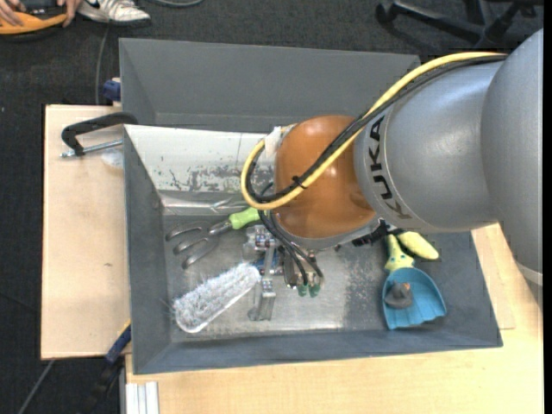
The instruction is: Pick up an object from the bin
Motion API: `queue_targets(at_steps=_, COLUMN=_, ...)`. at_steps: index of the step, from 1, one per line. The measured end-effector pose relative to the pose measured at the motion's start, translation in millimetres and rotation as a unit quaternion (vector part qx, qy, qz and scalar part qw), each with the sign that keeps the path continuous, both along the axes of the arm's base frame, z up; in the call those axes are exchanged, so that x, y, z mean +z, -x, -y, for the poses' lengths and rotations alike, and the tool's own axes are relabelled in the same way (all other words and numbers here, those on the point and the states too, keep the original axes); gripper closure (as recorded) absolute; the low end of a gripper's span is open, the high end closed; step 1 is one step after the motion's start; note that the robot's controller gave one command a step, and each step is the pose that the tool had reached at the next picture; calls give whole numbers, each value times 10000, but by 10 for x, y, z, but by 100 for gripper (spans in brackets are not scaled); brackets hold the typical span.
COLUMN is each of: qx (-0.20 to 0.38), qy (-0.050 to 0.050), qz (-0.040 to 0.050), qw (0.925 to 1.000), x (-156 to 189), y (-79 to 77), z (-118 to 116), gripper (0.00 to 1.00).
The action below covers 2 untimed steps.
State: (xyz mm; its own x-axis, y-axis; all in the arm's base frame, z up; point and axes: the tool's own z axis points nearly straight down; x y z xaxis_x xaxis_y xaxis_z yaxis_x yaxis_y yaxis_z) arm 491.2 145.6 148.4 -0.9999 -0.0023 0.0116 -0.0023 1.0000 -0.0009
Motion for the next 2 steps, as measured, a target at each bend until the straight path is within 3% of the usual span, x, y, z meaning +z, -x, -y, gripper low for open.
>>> queue_targets(at_steps=1, qx=2444, qy=-40, qz=-11, qw=9697, x=-815, y=-302, z=-237, gripper=0)
queue_targets(at_steps=2, qx=2868, qy=-77, qz=3, qw=9580, x=-749, y=-75, z=-935, gripper=0)
